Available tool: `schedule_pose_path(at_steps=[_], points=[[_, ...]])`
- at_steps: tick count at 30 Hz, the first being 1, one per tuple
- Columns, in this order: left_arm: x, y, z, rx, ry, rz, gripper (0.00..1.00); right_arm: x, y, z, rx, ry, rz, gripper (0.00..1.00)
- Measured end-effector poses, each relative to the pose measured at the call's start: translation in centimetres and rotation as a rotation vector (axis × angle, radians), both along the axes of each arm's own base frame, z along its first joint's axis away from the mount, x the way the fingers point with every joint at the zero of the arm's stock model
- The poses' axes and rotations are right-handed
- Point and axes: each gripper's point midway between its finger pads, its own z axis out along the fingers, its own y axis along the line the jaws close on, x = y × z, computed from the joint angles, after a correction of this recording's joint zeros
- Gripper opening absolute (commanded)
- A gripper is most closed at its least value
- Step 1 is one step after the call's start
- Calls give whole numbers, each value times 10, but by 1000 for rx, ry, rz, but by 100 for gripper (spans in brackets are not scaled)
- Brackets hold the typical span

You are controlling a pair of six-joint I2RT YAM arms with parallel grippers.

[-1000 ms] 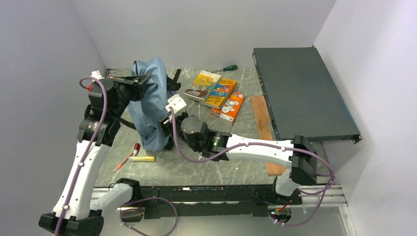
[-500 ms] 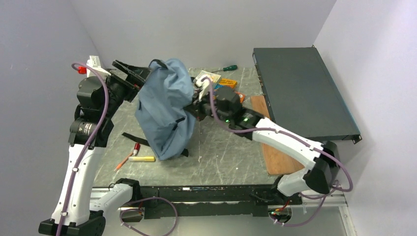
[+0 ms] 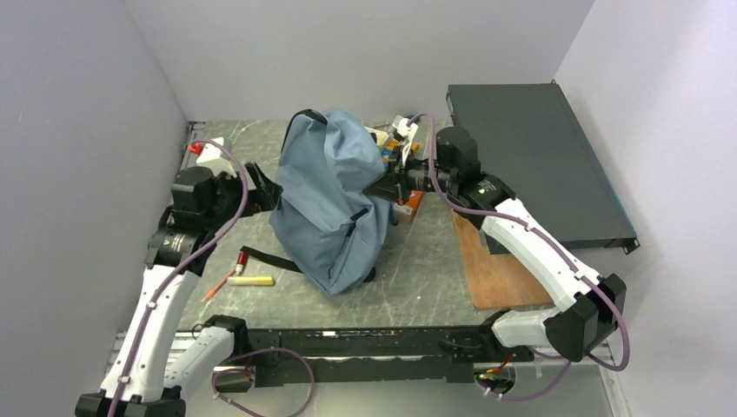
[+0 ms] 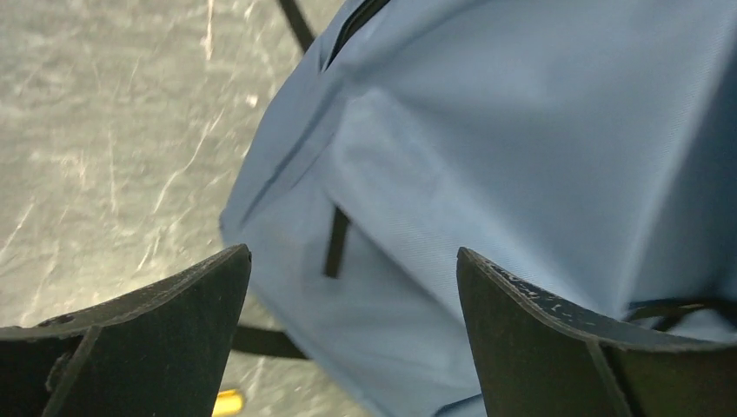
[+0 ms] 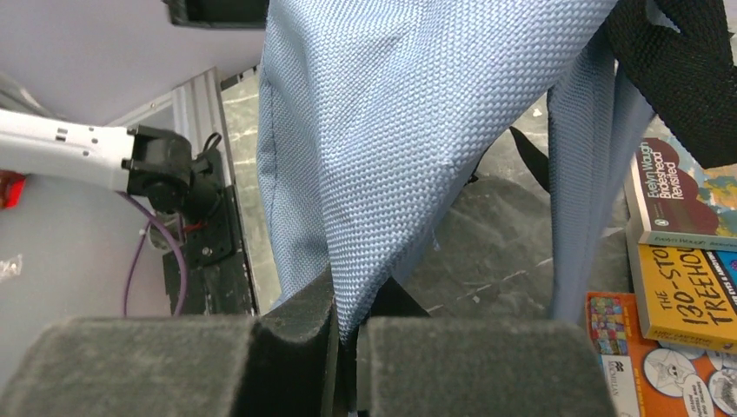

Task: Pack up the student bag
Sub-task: Unzip the student bag at the center of the board.

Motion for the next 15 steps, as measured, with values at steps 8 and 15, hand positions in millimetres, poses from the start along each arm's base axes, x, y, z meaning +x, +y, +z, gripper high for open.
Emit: schedule_pose_path(at_steps=[8, 15], points=[[8, -9, -53, 50, 146, -76, 84, 0, -9, -7, -45, -34, 79, 0], [12, -9, -61, 50, 163, -69, 75, 3, -10, -8, -61, -47, 72, 0]])
